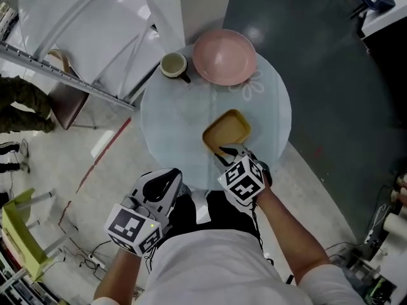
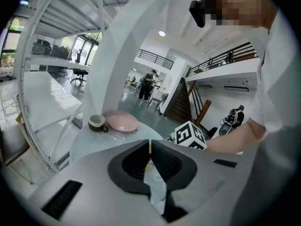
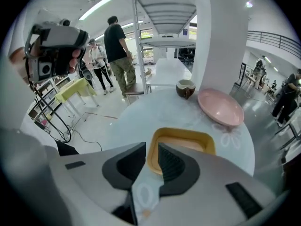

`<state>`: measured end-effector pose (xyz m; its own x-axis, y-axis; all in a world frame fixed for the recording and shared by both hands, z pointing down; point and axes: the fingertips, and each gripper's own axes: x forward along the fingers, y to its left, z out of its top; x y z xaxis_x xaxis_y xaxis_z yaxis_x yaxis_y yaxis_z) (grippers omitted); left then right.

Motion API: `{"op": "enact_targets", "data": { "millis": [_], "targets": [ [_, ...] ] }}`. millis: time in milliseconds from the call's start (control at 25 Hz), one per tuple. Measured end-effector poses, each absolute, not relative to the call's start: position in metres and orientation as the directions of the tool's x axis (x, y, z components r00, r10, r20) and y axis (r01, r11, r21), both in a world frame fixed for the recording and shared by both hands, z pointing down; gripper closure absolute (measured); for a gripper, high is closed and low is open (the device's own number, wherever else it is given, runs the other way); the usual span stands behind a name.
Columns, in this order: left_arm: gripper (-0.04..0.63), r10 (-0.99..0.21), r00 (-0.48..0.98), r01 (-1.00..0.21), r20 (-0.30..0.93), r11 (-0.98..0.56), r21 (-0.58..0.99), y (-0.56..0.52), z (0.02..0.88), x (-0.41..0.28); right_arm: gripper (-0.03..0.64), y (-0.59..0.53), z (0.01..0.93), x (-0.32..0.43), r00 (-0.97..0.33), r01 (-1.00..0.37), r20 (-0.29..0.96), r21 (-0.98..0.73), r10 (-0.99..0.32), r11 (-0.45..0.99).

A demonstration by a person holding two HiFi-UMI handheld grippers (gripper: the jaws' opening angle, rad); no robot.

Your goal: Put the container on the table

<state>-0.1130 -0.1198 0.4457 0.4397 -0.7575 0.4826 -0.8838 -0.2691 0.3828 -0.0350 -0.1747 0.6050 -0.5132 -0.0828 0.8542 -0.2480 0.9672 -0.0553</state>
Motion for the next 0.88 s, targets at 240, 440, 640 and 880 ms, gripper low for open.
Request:
{"op": "enact_targets", "data": {
  "millis": [240,440,640,880],
  "targets": [
    [0.561,-0.764,0.451,-0.883,0.461,-0.305,0.358,-0.125,0.429,-0.107,0.526,-0.185,0.562,-0.033,-0.578,-0.295,0.804,-0.044,-0.141,0.955],
    [0.561,-0.77,0.461,-0.881,0.441,-0.337,0.333,-0.129,0.414,-0.103,0.543,-0.187,0.531,-0.031,-0.633,-0.333,0.752,-0.051,-0.184,0.941],
    [0.561,-0.773,0.469,-0.88,0.427,-0.364,0.306,-0.13,0.4,-0.101,0.566,-0.191,0.5,-0.027,-0.686,-0.396,0.687,-0.077,-0.239,0.915],
    [0.561,-0.776,0.482,-0.874,0.407,-0.393,0.285,-0.129,0.387,-0.1,0.575,-0.194,0.473,-0.02,-0.716,-0.435,0.631,-0.066,-0.301,0.898]
  ]
}}
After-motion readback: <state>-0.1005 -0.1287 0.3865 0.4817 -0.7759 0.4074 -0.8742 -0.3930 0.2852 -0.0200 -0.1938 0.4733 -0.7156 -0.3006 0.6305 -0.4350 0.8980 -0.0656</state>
